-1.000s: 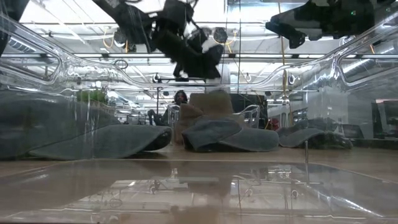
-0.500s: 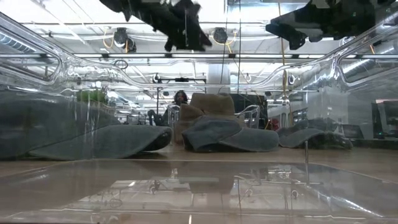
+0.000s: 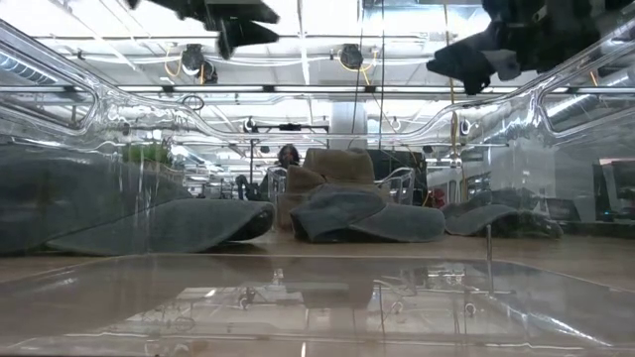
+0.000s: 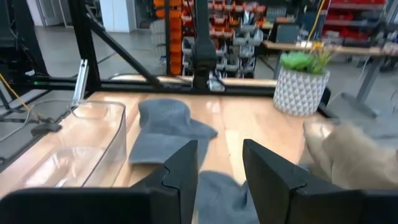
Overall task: Pick & Place hat
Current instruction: Put the top right blue cap into the bottom transparent bin
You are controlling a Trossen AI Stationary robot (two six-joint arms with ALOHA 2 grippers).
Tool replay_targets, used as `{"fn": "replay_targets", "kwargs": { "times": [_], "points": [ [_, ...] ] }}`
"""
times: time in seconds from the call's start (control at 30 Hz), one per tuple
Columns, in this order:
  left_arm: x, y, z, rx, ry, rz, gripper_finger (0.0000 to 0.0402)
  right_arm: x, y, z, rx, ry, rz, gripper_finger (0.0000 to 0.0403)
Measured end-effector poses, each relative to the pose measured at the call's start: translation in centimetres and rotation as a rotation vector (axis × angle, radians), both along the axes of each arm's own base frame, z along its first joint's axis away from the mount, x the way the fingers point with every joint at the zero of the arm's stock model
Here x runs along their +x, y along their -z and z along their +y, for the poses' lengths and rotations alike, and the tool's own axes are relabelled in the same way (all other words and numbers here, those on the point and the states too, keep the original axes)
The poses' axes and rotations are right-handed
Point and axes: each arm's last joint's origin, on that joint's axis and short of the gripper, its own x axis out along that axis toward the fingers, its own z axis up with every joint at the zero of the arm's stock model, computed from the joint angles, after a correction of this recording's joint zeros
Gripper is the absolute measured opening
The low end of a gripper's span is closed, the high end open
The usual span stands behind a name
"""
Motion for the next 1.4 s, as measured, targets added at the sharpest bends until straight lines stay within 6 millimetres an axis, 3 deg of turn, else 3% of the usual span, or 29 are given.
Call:
{"fn": "replay_targets", "kwargs": {
  "times": [0.23,0.4,0.53,0.67,0.87,1.0,1.17,1.27,1.4],
  "points": [
    [-5.3,4.6,-2.2,-0.009,0.036,-0.131,0.0191,-0.1,0.5,0.0,0.083,0.024,0.053,0.0116],
    [-8.2,8.4,-2.6,-0.062,-0.029,-0.180,0.0191,-0.5,1.4,-1.2,0.152,0.360,0.226,0.0116],
    [-9.5,10.0,-2.8,-0.084,-0.037,-0.200,0.0191,-0.9,0.3,-2.3,0.157,0.520,0.452,0.0116],
    [-10.4,9.7,-3.0,-0.066,-0.032,-0.251,0.0191,-1.0,-1.9,-3.5,0.163,0.644,0.647,0.0131],
    [-11.3,8.8,-3.2,0.019,-0.019,-0.319,0.0191,-0.4,-3.9,-6.3,0.274,0.774,0.892,0.0199],
    [-11.2,8.9,-3.1,0.024,-0.019,-0.311,0.0191,0.2,-3.0,-8.7,0.330,0.761,0.993,0.0238],
    [-11.2,8.9,-3.1,0.023,-0.019,-0.311,0.0191,0.3,-1.3,-12.6,0.352,0.850,1.062,0.0255],
    [-11.2,8.9,-3.1,0.022,-0.019,-0.310,0.0191,0.9,-0.3,-14.8,0.348,0.847,1.036,0.0256],
    [-11.2,8.9,-3.1,0.022,-0.019,-0.310,0.0191,2.0,1.0,-17.2,0.414,0.700,0.952,0.0254]
  ]
}}
